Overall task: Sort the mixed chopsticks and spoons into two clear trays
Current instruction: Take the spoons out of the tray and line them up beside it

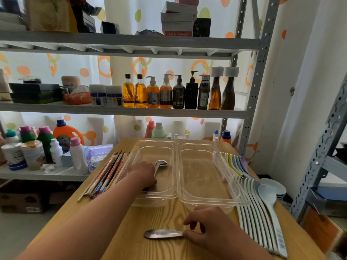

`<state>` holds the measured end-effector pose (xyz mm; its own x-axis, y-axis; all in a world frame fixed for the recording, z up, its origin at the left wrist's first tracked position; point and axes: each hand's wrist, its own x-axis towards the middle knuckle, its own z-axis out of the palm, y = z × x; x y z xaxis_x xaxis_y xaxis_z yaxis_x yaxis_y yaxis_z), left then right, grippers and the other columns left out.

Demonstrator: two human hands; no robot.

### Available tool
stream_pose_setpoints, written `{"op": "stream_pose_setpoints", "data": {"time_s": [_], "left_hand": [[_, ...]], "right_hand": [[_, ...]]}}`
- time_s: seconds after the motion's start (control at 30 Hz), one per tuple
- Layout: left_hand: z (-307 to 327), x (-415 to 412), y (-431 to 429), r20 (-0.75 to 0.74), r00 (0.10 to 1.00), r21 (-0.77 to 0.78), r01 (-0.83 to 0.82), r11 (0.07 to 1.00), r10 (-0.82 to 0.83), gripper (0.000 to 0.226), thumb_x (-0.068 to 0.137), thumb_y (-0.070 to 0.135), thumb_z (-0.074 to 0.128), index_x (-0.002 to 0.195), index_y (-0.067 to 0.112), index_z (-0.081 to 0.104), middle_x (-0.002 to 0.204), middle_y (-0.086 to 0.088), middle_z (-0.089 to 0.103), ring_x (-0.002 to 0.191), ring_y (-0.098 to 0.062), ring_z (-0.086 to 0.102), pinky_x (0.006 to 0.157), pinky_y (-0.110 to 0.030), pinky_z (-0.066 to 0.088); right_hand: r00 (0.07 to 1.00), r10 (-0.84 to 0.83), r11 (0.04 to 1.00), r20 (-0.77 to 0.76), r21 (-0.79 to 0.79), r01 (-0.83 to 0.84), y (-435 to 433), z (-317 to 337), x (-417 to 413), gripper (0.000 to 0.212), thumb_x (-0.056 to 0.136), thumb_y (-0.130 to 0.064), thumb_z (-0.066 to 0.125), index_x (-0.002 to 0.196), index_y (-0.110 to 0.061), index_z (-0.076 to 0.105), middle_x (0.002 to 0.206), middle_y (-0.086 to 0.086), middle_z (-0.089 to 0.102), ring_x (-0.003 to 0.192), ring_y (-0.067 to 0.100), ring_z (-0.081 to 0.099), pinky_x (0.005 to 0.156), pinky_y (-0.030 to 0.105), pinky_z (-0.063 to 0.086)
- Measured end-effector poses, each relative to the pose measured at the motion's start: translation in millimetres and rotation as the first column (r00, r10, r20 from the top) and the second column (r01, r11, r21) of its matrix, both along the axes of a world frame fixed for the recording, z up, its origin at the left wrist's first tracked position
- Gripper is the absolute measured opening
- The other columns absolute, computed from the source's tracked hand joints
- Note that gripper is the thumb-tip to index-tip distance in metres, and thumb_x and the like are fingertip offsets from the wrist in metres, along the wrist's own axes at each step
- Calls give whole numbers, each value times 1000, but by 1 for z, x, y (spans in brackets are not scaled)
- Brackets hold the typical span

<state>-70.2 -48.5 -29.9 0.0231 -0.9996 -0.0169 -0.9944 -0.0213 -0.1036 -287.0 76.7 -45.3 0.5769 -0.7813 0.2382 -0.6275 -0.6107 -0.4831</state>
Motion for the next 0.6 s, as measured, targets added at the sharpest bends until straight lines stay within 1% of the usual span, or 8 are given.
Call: {"op": "stream_pose_setpoints", "data": {"time_s": [0.1, 0.17, 0.3, 0.4, 0.53, 0.6], "left_hand": [[1, -3, 0, 56, 998, -38, 7, 999, -5, 36, 91, 35, 56, 120, 13, 54, 113, -3, 59, 101, -19, 58, 80, -30, 46], [0, -2, -1, 44, 999, -55, -21, 998, 24, 33, 92, 31, 55, 120, 13, 55, 113, -4, 59, 102, -20, 59, 82, -30, 47], [-1, 7, -3, -127, 984, -24, -127, 992, 123, 26, 95, 20, 47, 118, 12, 55, 120, -7, 58, 109, -23, 56, 89, -33, 47], [1, 12, -1, -228, 964, -61, -151, 987, 133, 27, 95, 16, 45, 119, 8, 54, 122, -10, 57, 110, -25, 55, 90, -32, 45], [10, 12, 4, -450, 886, -158, -201, 967, 111, 29, 96, 11, 42, 122, 2, 50, 121, -16, 58, 111, -29, 56, 89, -33, 44], [16, 11, 5, -542, 838, -209, -211, 955, 66, 30, 97, 11, 43, 123, 0, 49, 117, -17, 60, 107, -30, 58, 86, -34, 45]], "right_hand": [[1000, 5, 1000, -1, -10, -5, 1, 1, 0, 31, 84, -40, 65, 111, -25, 68, 92, -17, 59, 68, -8, 49, 65, 2, 37], [1000, 5, 1000, -3, -22, -5, 2, 1, 0, 31, 85, -40, 65, 111, -25, 68, 93, -15, 60, 68, -7, 49, 66, 3, 38], [1000, -3, 1000, 4, -26, 3, 6, 4, 0, 29, 85, -39, 64, 110, -25, 68, 94, -12, 63, 68, -4, 49, 66, 5, 39], [1000, -8, 1000, 1, -29, 8, 8, 8, 1, 29, 86, -39, 63, 110, -25, 68, 92, -15, 61, 68, -3, 50, 66, 5, 40], [999, -32, 999, 21, -34, 32, 9, 12, 3, 23, 85, -35, 64, 104, -24, 70, 84, -17, 58, 70, -1, 53, 67, 8, 44], [998, -40, 998, 45, -45, 42, 10, 14, 5, 19, 85, -32, 65, 101, -23, 71, 84, -15, 60, 72, -1, 54, 67, 10, 45]]}}
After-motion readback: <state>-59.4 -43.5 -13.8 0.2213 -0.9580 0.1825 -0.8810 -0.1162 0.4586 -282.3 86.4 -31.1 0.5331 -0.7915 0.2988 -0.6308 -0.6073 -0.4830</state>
